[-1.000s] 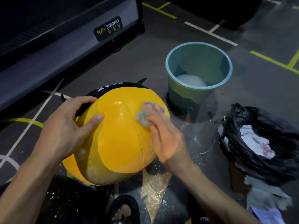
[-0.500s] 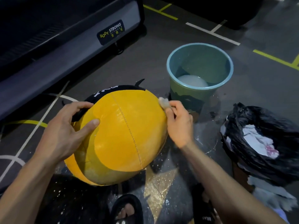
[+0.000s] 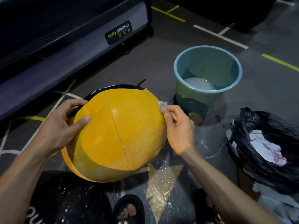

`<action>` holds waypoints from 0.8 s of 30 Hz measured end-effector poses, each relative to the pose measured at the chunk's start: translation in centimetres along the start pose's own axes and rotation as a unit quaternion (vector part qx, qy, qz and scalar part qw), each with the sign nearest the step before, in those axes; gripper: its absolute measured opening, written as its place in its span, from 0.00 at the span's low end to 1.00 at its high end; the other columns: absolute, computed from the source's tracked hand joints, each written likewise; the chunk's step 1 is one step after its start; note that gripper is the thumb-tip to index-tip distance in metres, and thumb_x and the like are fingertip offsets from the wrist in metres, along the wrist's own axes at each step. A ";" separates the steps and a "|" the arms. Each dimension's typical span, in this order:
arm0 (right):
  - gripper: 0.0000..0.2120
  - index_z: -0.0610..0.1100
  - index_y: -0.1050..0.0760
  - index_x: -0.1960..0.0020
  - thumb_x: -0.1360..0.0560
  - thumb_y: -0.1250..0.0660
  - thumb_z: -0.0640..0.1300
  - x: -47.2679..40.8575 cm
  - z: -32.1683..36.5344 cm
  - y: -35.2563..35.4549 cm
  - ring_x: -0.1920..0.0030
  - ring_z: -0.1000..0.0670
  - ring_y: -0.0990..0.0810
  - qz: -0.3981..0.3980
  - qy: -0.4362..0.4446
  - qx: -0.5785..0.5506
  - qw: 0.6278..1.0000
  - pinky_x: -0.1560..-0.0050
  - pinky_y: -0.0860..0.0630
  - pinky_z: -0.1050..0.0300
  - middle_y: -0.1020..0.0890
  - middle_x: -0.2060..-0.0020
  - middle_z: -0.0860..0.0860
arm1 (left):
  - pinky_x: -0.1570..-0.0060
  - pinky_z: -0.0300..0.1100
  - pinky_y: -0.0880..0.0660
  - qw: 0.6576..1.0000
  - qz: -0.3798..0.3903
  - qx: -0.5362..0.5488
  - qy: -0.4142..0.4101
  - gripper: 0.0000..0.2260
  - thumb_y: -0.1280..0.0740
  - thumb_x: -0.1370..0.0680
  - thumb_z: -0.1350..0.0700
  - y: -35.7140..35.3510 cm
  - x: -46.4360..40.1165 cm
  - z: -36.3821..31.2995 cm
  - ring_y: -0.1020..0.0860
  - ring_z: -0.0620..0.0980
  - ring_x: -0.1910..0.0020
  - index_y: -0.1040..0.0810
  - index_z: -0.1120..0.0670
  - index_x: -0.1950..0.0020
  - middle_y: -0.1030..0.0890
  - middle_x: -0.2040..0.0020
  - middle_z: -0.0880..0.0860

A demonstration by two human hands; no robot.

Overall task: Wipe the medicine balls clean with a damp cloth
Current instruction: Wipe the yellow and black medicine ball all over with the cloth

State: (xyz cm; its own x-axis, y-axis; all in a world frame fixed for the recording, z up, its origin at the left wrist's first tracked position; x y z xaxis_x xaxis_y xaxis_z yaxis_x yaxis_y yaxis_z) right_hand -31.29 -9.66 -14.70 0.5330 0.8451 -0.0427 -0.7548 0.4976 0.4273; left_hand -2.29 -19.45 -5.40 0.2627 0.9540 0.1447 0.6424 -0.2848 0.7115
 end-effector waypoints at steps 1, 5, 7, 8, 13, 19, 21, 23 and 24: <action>0.08 0.51 0.21 0.40 0.17 0.34 0.45 1.1 0.9 0.0 0.50 0.56 0.16 -0.004 0.027 -0.001 1.000 0.50 0.20 0.54 0.14 0.48 0.57 | 0.41 0.49 0.33 1.000 0.004 0.002 0.000 0.17 0.30 0.26 0.47 0.3 -0.2 0.4 0.32 0.40 0.34 0.27 0.32 0.41 0.29 0.43 0.28; 0.10 0.49 0.17 0.40 0.20 0.29 0.41 3.2 3.7 -0.5 0.45 0.55 0.16 -0.026 0.175 0.035 0.984 0.48 0.23 0.67 0.15 0.41 0.55 | 0.43 0.41 0.31 1.000 0.012 0.001 -0.005 0.19 0.29 0.29 0.43 0.4 -0.9 1.3 0.28 0.30 0.40 0.26 0.32 0.39 0.26 0.43 0.27; 0.11 0.45 0.16 0.40 0.21 0.27 0.40 3.7 4.2 -1.3 0.36 0.52 0.20 -0.013 0.251 0.047 0.967 0.35 0.26 0.64 0.18 0.36 0.52 | 0.37 0.49 0.29 1.000 0.005 -0.007 -0.009 0.21 0.28 0.29 0.41 0.4 -1.4 1.5 0.28 0.39 0.33 0.25 0.35 0.36 0.25 0.38 0.33; 0.11 0.43 0.17 0.40 0.22 0.27 0.39 4.3 4.1 -1.5 0.34 0.50 0.21 0.000 0.284 0.052 0.957 0.33 0.26 0.61 0.18 0.35 0.50 | 0.35 0.52 0.29 1.000 0.003 -0.010 -0.010 0.22 0.28 0.29 0.40 0.4 -1.5 1.4 0.28 0.43 0.31 0.25 0.36 0.35 0.24 0.36 0.36; 0.09 0.41 0.19 0.40 0.18 0.31 0.43 5.8 2.7 -1.3 0.38 0.44 0.22 0.084 0.386 0.115 0.911 0.41 0.21 0.51 0.21 0.36 0.43 | 0.35 0.55 0.27 0.999 -0.003 -0.015 -0.029 0.23 0.28 0.28 0.39 0.3 -2.0 1.7 0.26 0.45 0.32 0.25 0.39 0.33 0.23 0.35 0.39; 0.08 0.40 0.20 0.44 0.22 0.28 0.39 1.3 1.3 0.5 0.51 0.54 0.24 -0.032 0.156 0.050 0.986 0.52 0.24 0.64 0.25 0.46 0.47 | 0.40 0.50 0.29 0.999 -0.029 -0.014 -0.026 0.21 0.27 0.25 0.42 -0.6 -2.5 0.6 0.28 0.44 0.36 0.25 0.39 0.33 0.26 0.37 0.39; 0.07 0.39 0.20 0.45 0.22 0.28 0.37 4.1 2.9 -0.9 0.53 0.56 0.24 0.007 0.210 0.053 0.976 0.54 0.27 0.73 0.25 0.47 0.47 | 0.42 0.49 0.31 0.999 -0.036 -0.017 -0.024 0.20 0.26 0.24 0.44 -0.8 -2.7 0.2 0.29 0.44 0.37 0.25 0.40 0.32 0.27 0.38 0.41; 0.06 0.39 0.19 0.45 0.22 0.28 0.37 6.9 3.7 -1.9 0.49 0.55 0.22 0.079 0.299 0.055 0.949 0.52 0.23 0.67 0.24 0.45 0.47 | 0.42 0.48 0.31 0.999 -0.035 -0.022 -0.024 0.20 0.26 0.24 0.44 -0.9 -2.7 0.0 0.28 0.45 0.37 0.24 0.40 0.33 0.27 0.38 0.41; 0.06 0.39 0.18 0.45 0.22 0.28 0.37 6.9 3.3 -1.8 0.47 0.53 0.22 0.096 0.327 0.064 0.938 0.50 0.22 0.64 0.23 0.44 0.47 | 0.42 0.49 0.30 0.999 -0.034 -0.021 -0.024 0.20 0.26 0.24 0.43 -0.8 -2.7 0.0 0.28 0.45 0.36 0.24 0.40 0.33 0.26 0.37 0.41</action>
State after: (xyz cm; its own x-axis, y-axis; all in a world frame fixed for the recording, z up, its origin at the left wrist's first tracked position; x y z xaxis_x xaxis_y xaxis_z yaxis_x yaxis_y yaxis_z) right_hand -25.01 -5.34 -12.77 0.0106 0.8768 -0.4808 -0.7383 0.3311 0.5876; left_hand -3.55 -21.75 -6.34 0.2551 0.9649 0.0621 0.6288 -0.2143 0.7474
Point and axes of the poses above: each hand's wrist, its own x-axis away from the middle knuckle, its own y-axis out of the back of the hand, z = x × y, the point moved 2 cm from there along -x, towards the middle knuckle
